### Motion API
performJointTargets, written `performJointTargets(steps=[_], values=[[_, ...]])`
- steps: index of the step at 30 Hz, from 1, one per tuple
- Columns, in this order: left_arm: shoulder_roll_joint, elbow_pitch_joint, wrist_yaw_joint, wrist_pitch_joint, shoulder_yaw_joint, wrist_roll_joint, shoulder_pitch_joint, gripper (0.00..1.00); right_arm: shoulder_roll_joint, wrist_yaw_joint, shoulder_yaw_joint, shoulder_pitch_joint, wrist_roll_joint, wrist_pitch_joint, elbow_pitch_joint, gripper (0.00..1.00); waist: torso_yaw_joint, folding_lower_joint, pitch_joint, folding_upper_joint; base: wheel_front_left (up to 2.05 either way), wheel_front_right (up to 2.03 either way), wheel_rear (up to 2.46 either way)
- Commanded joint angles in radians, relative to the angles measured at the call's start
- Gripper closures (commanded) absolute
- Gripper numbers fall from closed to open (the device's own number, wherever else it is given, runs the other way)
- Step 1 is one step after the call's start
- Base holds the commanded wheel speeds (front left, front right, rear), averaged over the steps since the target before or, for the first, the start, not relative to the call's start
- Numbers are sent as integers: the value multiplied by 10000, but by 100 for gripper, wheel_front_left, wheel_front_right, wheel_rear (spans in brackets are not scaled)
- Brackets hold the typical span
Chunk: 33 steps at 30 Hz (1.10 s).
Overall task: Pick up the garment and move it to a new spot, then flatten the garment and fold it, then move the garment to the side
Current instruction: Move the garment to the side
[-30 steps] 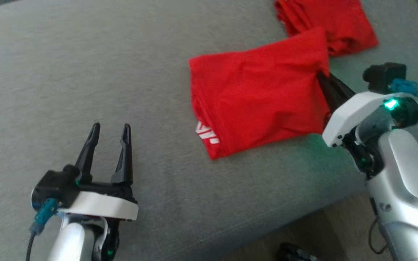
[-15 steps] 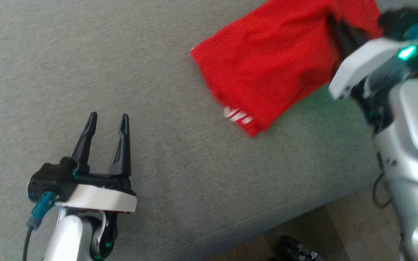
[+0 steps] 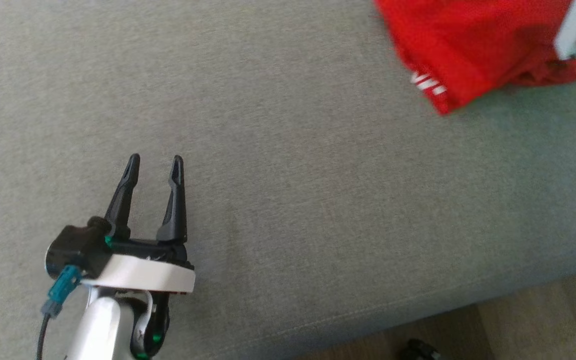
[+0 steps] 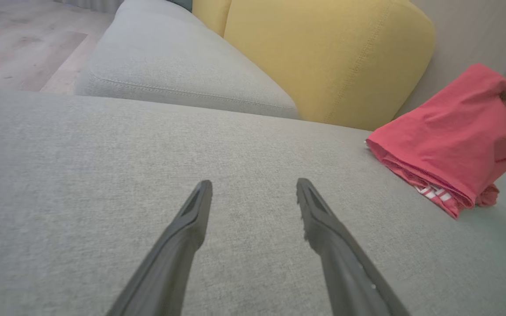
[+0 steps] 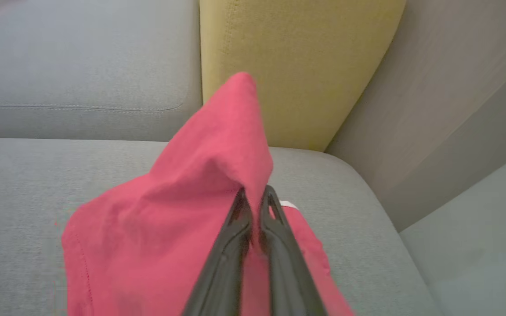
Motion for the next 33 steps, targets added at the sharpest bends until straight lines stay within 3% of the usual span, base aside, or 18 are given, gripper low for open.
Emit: performJointTargets(steps=[1, 9, 22, 23, 24, 26, 33], values=[[-34, -379, -6, -59, 201, -72, -99, 0, -472, 63, -130, -441, -179, 129, -186, 100, 252, -1, -23, 0, 0, 0, 0], [-83, -393, -13, -59, 32, -117, -9, 0, -1759, 63, -425, -799, -777, 722, 308, 100, 718, -1, -66, 0, 0, 0, 0], [-102, -347, -34, -59, -165, -113, -97, 0, -2046, 63, -567, -761, -2393, 939, 1190, 100, 1113, -1, 221, 0, 0, 0, 0], [-103, -338, -37, -59, -161, -115, -113, 0, -2073, 63, -626, -783, -2488, 880, 1285, 93, 1130, -1, 238, 0, 0, 0, 0], [-103, -329, -39, -59, -155, -116, -130, 0, -2088, 63, -708, -806, -2616, 810, 1348, 66, 1141, -1, 252, 0, 0, 0, 0], [-104, -311, -37, -59, -140, -126, -159, 0, -2045, 63, -973, -831, -2948, 650, 1376, 0, 1148, -1, 266, 0, 0, 0, 0], [-105, -228, -9, -59, -138, -183, -211, 0, -1661, 63, -1684, -865, -3796, 83, 1548, 0, 1099, -1, 201, 0, 0, 0, 0]])
